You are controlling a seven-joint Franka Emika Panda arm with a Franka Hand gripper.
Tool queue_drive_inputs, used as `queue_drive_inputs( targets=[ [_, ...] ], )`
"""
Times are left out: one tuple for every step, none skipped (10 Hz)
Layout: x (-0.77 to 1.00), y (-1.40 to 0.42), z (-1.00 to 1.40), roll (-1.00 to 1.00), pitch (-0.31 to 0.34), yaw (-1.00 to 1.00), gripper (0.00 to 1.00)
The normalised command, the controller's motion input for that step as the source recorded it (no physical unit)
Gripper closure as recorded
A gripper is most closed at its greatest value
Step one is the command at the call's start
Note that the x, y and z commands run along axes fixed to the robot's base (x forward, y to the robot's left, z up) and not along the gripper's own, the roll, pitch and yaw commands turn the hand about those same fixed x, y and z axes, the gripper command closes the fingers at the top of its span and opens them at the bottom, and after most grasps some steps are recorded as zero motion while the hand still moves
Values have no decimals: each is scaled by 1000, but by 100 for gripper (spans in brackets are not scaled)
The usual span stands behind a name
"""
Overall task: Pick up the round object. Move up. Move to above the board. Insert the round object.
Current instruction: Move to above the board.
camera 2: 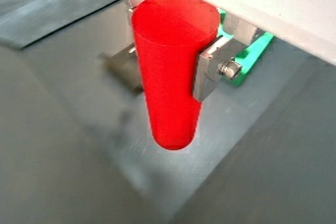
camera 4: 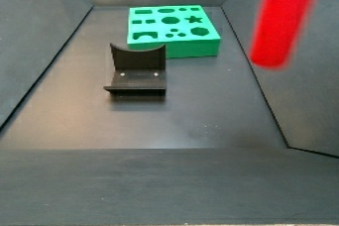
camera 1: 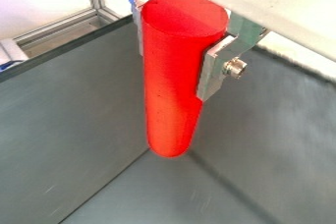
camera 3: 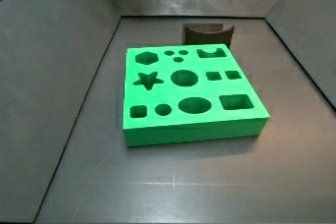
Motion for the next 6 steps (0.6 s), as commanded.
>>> queue_drive_inputs(
  targets=[
    [212,-1000,157,-91,-8,-123,100],
    [211,-1000,156,-100,-15,-79,100],
    [211,-1000,157,-45,8,-38,100],
    [211,-1000,159,-28,14,-18,100],
    [212,-1000,164,-25,25,-13,100],
    [212,-1000,167,-27,33,-4,100]
  ],
)
